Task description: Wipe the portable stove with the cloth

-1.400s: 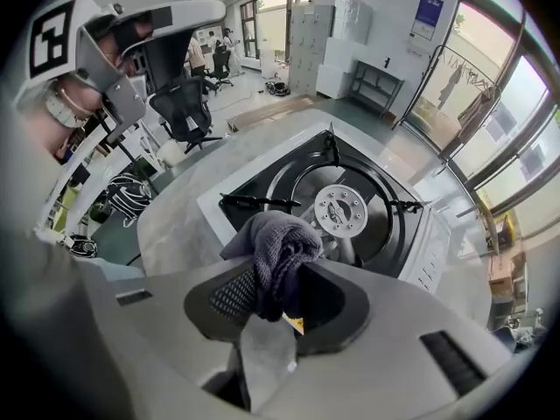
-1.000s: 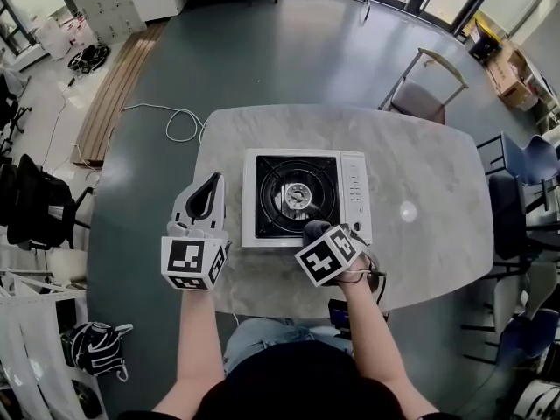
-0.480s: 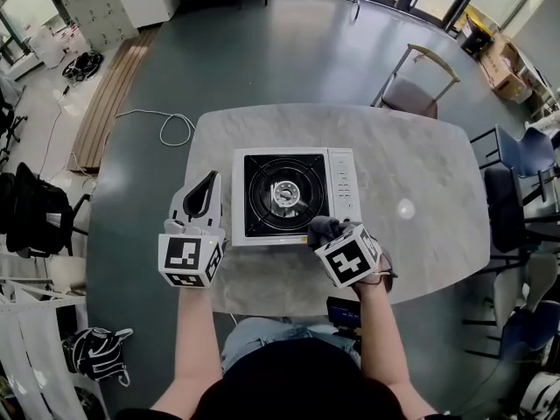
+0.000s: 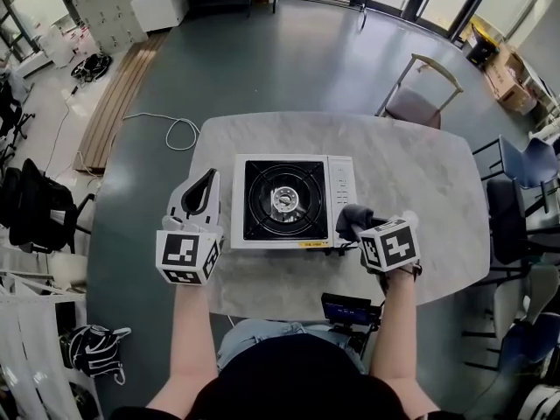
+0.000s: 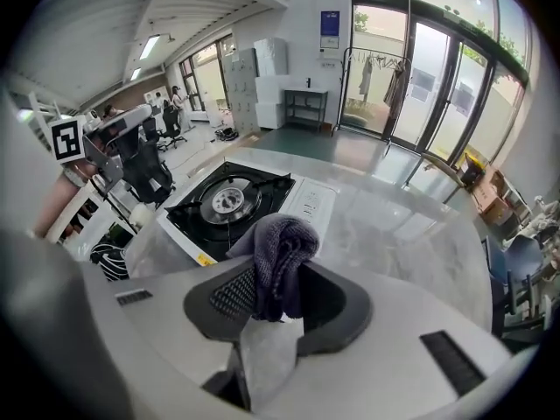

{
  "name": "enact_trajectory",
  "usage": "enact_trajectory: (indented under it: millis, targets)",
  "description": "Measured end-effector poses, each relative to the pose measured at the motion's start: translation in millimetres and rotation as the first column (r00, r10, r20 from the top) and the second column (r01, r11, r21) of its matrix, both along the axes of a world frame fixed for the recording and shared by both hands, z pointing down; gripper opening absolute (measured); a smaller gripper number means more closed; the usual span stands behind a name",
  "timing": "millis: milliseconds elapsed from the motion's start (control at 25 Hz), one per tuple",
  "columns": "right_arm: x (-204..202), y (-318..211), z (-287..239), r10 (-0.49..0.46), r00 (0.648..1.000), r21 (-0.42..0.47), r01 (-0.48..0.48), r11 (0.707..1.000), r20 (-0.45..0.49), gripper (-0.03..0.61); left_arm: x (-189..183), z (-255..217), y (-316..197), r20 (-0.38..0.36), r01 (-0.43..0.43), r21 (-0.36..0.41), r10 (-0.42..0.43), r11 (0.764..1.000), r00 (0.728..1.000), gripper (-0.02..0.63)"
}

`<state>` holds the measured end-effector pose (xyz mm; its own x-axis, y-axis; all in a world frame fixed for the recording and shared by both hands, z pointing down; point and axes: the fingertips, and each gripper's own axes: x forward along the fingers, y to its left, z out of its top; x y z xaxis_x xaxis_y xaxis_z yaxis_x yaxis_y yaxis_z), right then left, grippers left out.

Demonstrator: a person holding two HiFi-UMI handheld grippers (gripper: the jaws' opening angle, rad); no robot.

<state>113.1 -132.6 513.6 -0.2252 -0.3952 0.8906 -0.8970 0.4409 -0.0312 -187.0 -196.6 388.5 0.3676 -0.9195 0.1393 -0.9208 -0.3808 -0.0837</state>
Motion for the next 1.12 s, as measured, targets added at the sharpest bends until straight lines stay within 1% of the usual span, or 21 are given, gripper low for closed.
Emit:
enact_trajectory:
  millis: [80,200,360,480,640,760,880,1040,1120]
  targets:
    - [1,-2,6,-0.024,1.000,-0.009,0.024,1.000,0.008,0.124,-2,-2,0,0.007,0.009,0.003,-0.009,1.000,1.000,0.011]
    - [-7,0,18,-0.121,0.993,-0.037,0.122,0.992,0.018,0.124,-5,-2,-1,0.016,0.024,0.003,-0.024,1.000,1.000,0.011]
    - [-17,4,39,-0.256,0.967,-0.075,0.254,0.964,-0.014,0.124,-11,0,1,0.024,0.056,-0.007,-0.056,0.998,0.998,0.011]
    - [-26,5,53,-0.322,0.946,-0.099,0.319,0.943,-0.022,0.124,-16,5,3,0.027,0.083,-0.023,-0.082,0.996,0.996,0.011]
    - [-32,3,59,-0.366,0.930,-0.110,0.361,0.926,-0.033,0.124,-23,12,2,0.012,0.122,-0.040,-0.121,0.992,0.993,0.011]
    - [-34,2,58,-0.392,0.918,-0.105,0.386,0.917,-0.051,0.124,-19,17,-2,0.012,0.128,-0.049,-0.128,0.991,0.992,0.011]
    - [-36,-3,61,-0.391,0.918,-0.090,0.385,0.919,-0.063,0.124,-12,23,-6,0.014,0.117,-0.062,-0.116,0.991,0.993,0.011]
    - [-41,-26,57,-0.377,0.924,-0.060,0.374,0.925,-0.059,0.124,-9,28,-12,0.005,0.117,-0.073,-0.117,0.990,0.993,0.011]
    - [-44,-36,56,-0.384,0.921,-0.053,0.382,0.923,-0.055,0.124,-7,30,-13,0.009,0.116,-0.080,-0.116,0.990,0.993,0.011]
